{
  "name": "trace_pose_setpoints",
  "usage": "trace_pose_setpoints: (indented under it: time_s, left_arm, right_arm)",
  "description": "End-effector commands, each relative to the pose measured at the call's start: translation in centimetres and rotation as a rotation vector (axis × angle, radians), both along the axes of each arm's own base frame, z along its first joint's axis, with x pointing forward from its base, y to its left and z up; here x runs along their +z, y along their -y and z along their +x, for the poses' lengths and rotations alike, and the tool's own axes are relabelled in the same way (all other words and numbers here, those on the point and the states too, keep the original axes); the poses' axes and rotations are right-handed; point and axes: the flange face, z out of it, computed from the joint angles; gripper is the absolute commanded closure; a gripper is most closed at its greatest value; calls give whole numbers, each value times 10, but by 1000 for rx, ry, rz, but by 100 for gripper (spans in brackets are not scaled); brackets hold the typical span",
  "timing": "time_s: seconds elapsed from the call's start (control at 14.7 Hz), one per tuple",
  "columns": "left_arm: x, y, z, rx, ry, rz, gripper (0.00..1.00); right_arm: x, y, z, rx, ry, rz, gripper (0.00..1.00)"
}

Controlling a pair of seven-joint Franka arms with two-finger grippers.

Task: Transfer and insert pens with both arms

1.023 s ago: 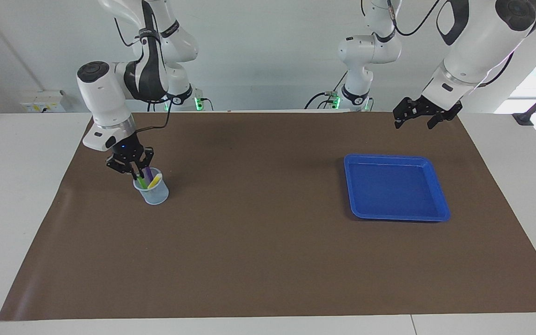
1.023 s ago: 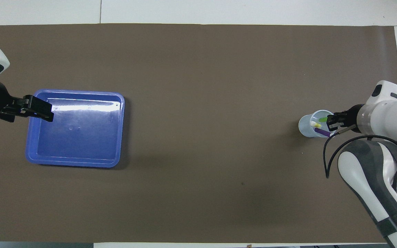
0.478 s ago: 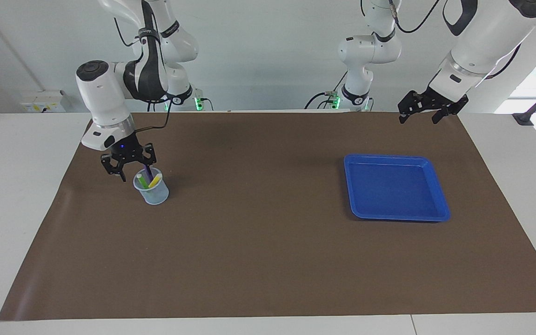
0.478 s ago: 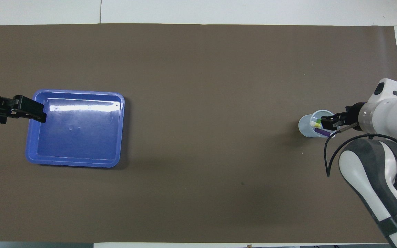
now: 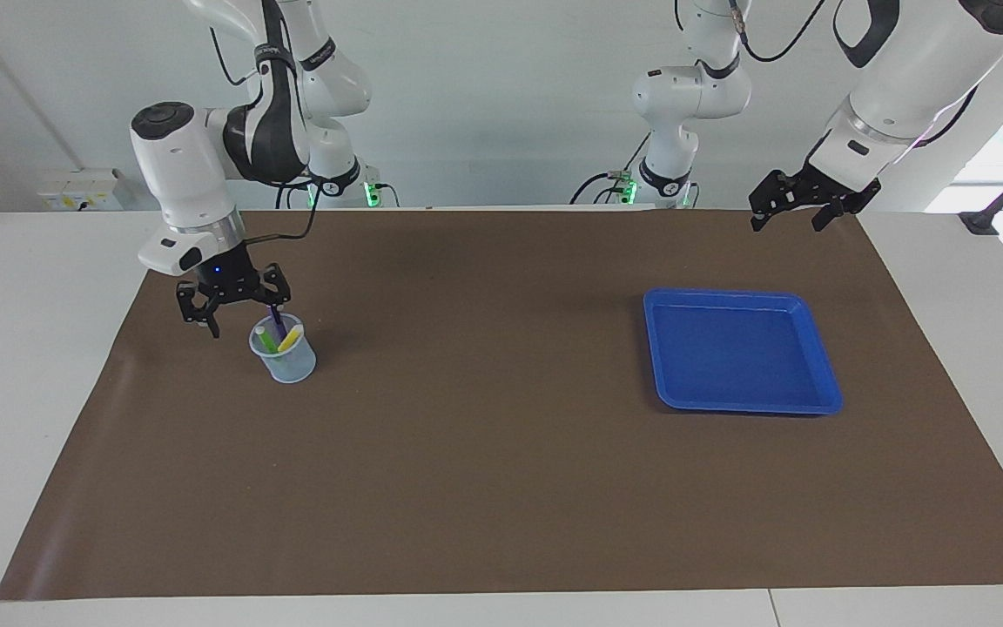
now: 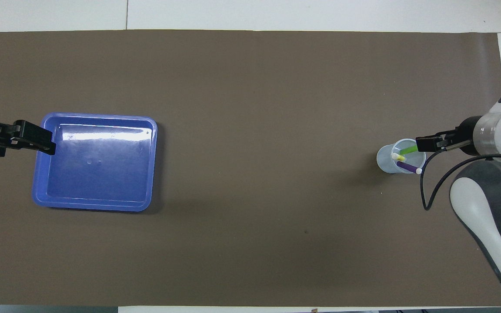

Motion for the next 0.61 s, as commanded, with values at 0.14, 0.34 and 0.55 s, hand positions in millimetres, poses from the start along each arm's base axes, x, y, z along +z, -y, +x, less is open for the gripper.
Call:
trace_pose_setpoints:
  time_s: [0.14,0.34,0.55]
  left_arm:
    - [6,-9,-6,16,4,11,0]
    - [7,-9,-5,16,5,11,0]
    - [7,-9,-6,16,5,11,0]
  right_arm:
    - [65,6,7,-157,-71,-2,0]
    - [95,5,5,-236,-103,0,0]
    - [121,0,-3,-301,-140,2,0]
